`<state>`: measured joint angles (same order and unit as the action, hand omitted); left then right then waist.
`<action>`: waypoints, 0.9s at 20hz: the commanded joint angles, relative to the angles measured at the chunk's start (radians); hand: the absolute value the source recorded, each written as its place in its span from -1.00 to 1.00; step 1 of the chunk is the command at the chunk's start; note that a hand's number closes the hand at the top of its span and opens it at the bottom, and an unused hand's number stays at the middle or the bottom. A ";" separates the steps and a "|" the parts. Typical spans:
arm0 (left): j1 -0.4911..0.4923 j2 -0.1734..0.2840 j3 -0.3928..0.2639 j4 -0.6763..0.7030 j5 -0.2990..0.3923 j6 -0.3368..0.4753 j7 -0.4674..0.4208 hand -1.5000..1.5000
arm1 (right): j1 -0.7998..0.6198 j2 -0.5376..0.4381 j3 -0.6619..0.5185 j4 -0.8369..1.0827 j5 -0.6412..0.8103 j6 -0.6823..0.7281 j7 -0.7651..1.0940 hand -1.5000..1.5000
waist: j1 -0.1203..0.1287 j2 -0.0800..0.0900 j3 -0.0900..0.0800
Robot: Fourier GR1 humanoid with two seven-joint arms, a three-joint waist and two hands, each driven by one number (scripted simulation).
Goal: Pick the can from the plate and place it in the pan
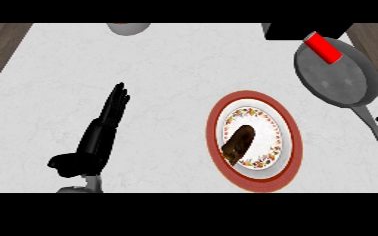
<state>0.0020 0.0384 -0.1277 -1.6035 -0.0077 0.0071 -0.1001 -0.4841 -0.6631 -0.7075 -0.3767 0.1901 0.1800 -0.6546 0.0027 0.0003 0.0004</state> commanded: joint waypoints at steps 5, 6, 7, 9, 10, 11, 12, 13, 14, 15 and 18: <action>0.004 -0.020 -0.011 -0.006 -0.024 0.007 0.006 0.00 | 0.058 0.023 0.081 -0.081 -0.051 -0.043 0.023 -1.00 | 0.002 0.000 0.000; 0.005 -0.035 -0.030 -0.030 -0.055 0.042 0.027 0.00 | 0.089 0.072 0.087 -0.113 -0.053 -0.072 0.019 -1.00 | -0.001 -0.001 0.000; -0.024 -0.026 0.002 0.011 -0.025 0.022 0.025 0.00 | 0.136 0.029 0.083 -0.146 -0.070 -0.028 0.032 -1.00 | -0.004 -0.001 -0.001; -0.061 0.030 0.073 0.027 0.039 -0.045 0.050 0.00 | 0.116 0.035 0.099 -0.192 -0.078 -0.055 0.103 -1.00 | -0.005 -0.001 -0.001; -0.037 -0.037 -0.003 0.054 -0.044 0.027 -0.012 0.00 | 0.138 0.083 0.125 -0.237 -0.081 -0.082 0.115 -1.00 | -0.005 -0.001 -0.001; -0.021 -0.015 0.011 0.002 -0.011 -0.009 0.036 0.00 | 0.156 0.069 0.131 -0.238 -0.100 -0.057 0.108 -1.00 | -0.002 -0.001 -0.001; 0.013 0.015 0.022 -0.067 0.007 -0.030 0.063 0.00 | 0.175 0.084 0.139 -0.326 -0.104 -0.069 0.175 -1.00 | -0.004 -0.003 -0.001; -0.043 -0.033 0.014 0.052 -0.015 -0.001 -0.010 0.00 | 0.112 0.052 0.149 -0.218 -0.083 -0.089 0.130 -1.00 | 0.000 0.000 0.000; -0.030 -0.030 0.006 0.046 -0.033 0.002 -0.020 0.00 | 0.143 0.027 0.133 -0.155 -0.094 -0.063 0.052 -1.00 | 0.001 0.001 0.000; -0.006 -0.026 -0.007 0.003 -0.043 0.005 0.003 0.00 | 0.163 0.048 0.135 -0.211 -0.104 -0.098 0.059 -1.00 | 0.000 0.000 0.000; -0.026 -0.033 -0.002 -0.017 -0.020 -0.004 0.040 0.00 | 0.201 0.065 0.150 -0.287 -0.100 -0.147 0.078 -1.00 | -0.002 -0.001 0.000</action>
<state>-0.0281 0.0241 -0.1104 -1.6068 -0.0168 -0.0049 -0.0649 -0.3252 -0.6147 -0.5720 -0.6111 0.0980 0.0805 -0.5708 0.0014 -0.0002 -0.0001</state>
